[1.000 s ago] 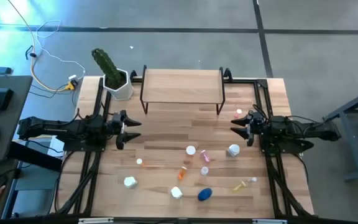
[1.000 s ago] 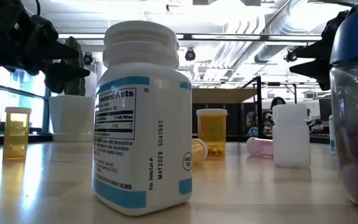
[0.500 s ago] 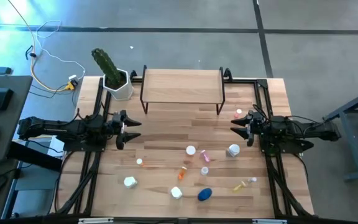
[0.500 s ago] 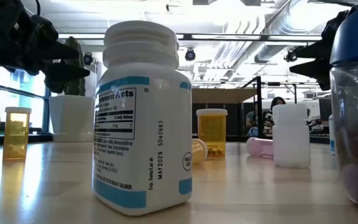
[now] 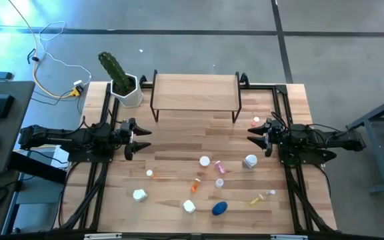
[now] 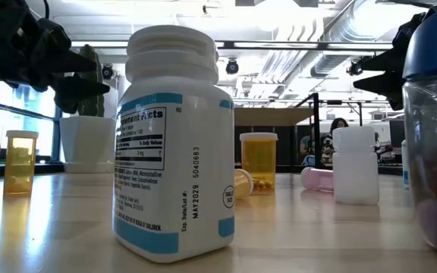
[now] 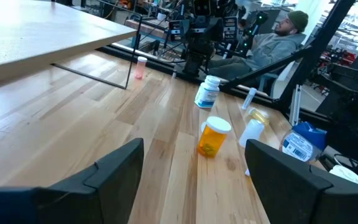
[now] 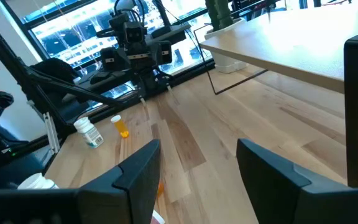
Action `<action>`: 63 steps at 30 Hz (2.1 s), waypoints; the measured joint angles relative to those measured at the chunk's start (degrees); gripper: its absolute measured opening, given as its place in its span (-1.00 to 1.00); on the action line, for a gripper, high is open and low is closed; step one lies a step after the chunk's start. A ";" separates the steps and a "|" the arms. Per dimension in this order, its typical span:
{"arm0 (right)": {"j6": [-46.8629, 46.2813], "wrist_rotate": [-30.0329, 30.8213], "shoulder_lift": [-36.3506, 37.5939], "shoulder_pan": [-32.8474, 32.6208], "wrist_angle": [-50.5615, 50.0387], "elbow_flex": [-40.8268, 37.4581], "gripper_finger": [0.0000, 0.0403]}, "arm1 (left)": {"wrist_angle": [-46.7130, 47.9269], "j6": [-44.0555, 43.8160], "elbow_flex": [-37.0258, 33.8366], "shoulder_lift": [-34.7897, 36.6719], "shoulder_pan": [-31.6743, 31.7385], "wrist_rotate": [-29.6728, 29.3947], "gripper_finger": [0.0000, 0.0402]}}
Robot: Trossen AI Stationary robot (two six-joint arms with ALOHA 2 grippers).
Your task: Pick and place medicine bottles onto shelf by color
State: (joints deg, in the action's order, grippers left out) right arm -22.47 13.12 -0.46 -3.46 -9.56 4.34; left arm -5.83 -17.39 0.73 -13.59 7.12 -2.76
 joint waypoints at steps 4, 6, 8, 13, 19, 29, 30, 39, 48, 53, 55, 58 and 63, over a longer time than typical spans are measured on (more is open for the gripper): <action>0.00 0.00 -0.01 0.00 0.00 -0.01 0.00 | 0.00 -0.01 -0.01 -0.01 0.00 0.00 0.34; 0.01 -0.01 -0.01 -0.02 0.00 0.00 0.00 | -0.01 -0.01 -0.01 0.00 0.01 0.00 0.34; -0.01 0.01 -0.01 -0.01 0.00 -0.01 0.00 | 0.00 0.00 0.00 0.00 0.01 0.00 0.34; 0.01 -0.01 -0.01 -0.02 0.00 -0.02 0.00 | 0.00 0.00 0.00 0.00 0.01 0.00 0.34; 0.00 -0.01 -0.01 -0.01 0.00 -0.02 0.00 | -0.02 0.00 0.00 -0.01 0.01 0.00 0.34; -0.01 0.01 -0.01 -0.02 0.00 0.00 0.00 | -0.01 -0.01 0.00 0.00 0.00 0.00 0.34; 0.01 0.01 -0.01 0.00 0.00 0.00 0.00 | -0.02 -0.01 -0.02 0.00 0.01 0.00 0.34; 0.01 0.01 -0.01 -0.02 0.00 -0.02 0.00 | -0.02 -0.22 0.00 0.00 0.01 -1.52 0.34; 0.01 0.01 -0.01 0.00 0.00 0.00 0.00 | -0.02 -1.97 0.00 0.00 0.00 -2.56 0.34; 0.01 0.01 0.00 -0.02 0.00 0.00 0.00 | -1.04 -2.12 0.00 0.00 0.01 -2.45 0.34; 0.00 -0.01 0.00 -0.02 0.00 -0.02 0.00 | -1.68 -2.08 0.00 -0.01 -0.01 -2.43 0.34; -0.01 -0.01 -0.01 0.00 0.00 0.00 0.00 | -2.31 -2.83 0.00 0.00 0.01 -2.47 0.34; -0.01 0.00 -0.01 -0.01 0.00 0.00 0.00 | -3.12 -2.61 0.00 -0.01 0.00 -2.59 0.34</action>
State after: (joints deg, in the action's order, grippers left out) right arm -22.48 13.12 -0.47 -3.48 -9.56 4.34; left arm -8.95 -20.00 0.73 -13.60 7.12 -5.35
